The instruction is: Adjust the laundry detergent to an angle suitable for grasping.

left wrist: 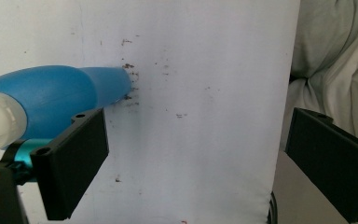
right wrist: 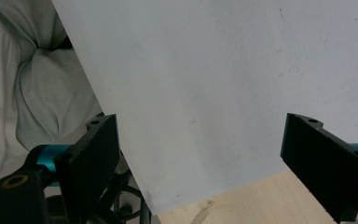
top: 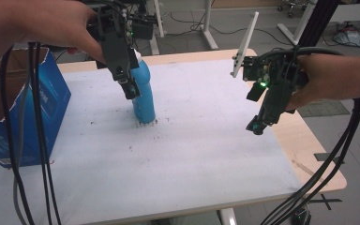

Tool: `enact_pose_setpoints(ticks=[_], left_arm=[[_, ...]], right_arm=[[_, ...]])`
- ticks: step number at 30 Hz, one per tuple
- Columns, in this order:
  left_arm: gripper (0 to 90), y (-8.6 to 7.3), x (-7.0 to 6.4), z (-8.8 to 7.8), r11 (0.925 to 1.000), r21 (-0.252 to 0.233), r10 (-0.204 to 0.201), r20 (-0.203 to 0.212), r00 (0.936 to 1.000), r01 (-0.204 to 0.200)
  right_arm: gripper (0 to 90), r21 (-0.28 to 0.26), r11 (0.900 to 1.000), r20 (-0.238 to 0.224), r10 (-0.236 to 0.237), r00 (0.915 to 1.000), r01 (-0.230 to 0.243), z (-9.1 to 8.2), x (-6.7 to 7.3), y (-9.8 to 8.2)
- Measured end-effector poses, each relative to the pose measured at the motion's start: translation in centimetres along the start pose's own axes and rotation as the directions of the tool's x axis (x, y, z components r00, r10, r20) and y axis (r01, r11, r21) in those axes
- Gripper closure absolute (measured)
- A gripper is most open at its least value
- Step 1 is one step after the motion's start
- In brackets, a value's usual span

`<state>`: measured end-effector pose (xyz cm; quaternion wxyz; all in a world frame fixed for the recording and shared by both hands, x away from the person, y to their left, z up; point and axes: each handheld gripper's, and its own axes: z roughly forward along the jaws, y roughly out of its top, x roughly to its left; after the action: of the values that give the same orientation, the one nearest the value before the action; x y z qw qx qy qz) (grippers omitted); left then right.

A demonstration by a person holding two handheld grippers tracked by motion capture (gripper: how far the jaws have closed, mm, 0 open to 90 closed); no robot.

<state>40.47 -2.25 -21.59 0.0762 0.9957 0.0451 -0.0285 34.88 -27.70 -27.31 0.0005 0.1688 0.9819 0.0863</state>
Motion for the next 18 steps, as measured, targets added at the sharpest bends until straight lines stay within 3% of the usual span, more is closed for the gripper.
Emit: enact_pose_setpoints(ticks=[6,13,15,16,17,18], left_arm=[[5.8,-0.4,0.0,-0.3,1.0,-0.006,-0.006,-0.005,1.0,0.006],[5.9,-1.0,-0.1,-0.7,0.9999,-0.007,-0.012,-0.008,0.9999,0.012],[5.9,-1.1,-0.1,-0.7,0.9999,-0.007,-0.012,-0.009,0.9999,0.012],[5.9,-1.3,-0.1,-0.8,0.9999,-0.012,-0.012,-0.011,0.9999,0.012],[5.9,-1.3,-0.1,-0.8,0.9999,-0.012,-0.012,-0.011,0.9999,0.012],[5.9,-1.3,-0.1,-0.8,0.9997,-0.017,-0.017,-0.01,0.9998,0.017]], right_arm=[[11.0,-0.005,1.0,0.002,0.006,1.0,-0.006,0.1,0.0,-0.1],[11.0,-0.074,0.995,0.028,0.065,0.9975,-0.063,0.2,0.0,-0.4],[11.0,-0.131,0.988,0.042,0.085,0.9955,-0.079,0.2,0.1,-0.6],[11.0,-0.187,0.976,0.038,0.118,0.9923,-0.109,0.3,0.2,-0.9],[11.0,-0.187,0.976,0.038,0.118,0.9923,-0.109,0.3,0.2,-0.9],[11.0,-0.212,0.97,0.036,0.129,0.9909,-0.119,0.4,0.3,-1.1]])
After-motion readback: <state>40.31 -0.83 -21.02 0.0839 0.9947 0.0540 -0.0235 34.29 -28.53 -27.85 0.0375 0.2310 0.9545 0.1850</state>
